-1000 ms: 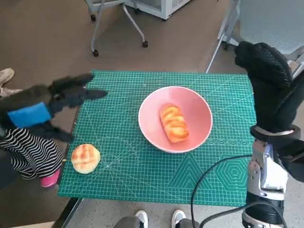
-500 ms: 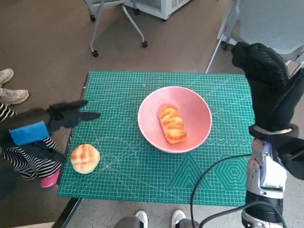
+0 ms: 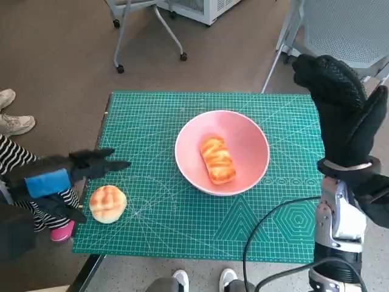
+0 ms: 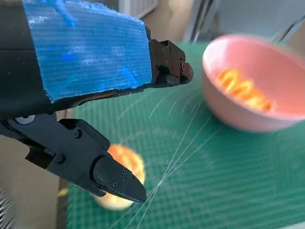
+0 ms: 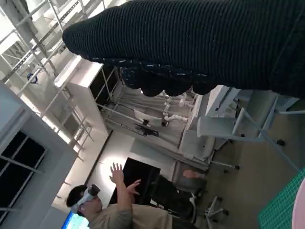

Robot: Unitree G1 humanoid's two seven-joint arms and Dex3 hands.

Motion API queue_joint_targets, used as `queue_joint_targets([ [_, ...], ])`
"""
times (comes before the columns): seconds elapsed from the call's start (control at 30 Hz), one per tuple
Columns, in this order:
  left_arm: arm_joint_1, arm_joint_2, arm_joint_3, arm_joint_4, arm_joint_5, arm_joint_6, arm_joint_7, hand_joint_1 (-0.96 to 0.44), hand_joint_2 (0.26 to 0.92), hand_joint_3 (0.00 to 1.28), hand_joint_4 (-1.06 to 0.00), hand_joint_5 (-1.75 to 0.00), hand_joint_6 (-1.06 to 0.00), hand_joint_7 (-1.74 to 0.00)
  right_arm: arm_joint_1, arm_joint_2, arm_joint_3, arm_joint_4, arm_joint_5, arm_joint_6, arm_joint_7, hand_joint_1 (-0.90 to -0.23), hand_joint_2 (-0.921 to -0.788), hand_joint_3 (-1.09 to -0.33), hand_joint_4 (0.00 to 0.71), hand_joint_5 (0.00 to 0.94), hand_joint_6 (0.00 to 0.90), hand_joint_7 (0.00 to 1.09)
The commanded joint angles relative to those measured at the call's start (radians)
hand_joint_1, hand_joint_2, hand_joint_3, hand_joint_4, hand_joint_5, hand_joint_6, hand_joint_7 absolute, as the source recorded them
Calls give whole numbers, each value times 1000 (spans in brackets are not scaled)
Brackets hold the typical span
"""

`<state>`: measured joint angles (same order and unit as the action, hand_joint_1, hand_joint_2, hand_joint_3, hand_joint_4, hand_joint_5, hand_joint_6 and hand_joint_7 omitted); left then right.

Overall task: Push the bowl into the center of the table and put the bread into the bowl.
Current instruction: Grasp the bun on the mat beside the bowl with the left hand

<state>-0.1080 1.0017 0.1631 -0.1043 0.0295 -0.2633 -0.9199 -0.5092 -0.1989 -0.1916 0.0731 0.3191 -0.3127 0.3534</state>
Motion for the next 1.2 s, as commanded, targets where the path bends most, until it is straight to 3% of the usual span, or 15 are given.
queue_joint_targets([
  [0.03, 33, 16, -21, -20, 46, -9, 9, -94, 724, 0, -74, 0, -208, -59, 10, -9, -2, -2, 10, 17, 7, -687, -921, -703, 144, 0, -1, 606],
  [0.43, 51, -9, -104, 31, 135, -27, 44, -52, 718, 0, -95, -6, -228, -38, 10, -8, -5, -6, 12, 26, 5, -679, -921, -703, 139, 0, -1, 600],
  [0.73, 25, -50, -165, 124, 195, -57, 111, 24, 742, 11, -186, -26, -297, -45, 12, -9, -8, -6, 11, 26, 4, -678, -921, -703, 135, 0, -1, 598],
  [0.93, 19, -83, -185, 182, 225, -93, 176, 66, 792, 19, -365, -36, -417, -55, 10, -10, -10, 0, 13, 24, 6, -678, -921, -703, 135, 0, -1, 597],
  [1.2, -2, -115, -204, 268, 287, -209, 308, 93, 862, 22, -701, -88, -673, -135, 7, -6, -7, 2, 11, 23, 5, -678, -921, -703, 135, 0, -1, 597],
])
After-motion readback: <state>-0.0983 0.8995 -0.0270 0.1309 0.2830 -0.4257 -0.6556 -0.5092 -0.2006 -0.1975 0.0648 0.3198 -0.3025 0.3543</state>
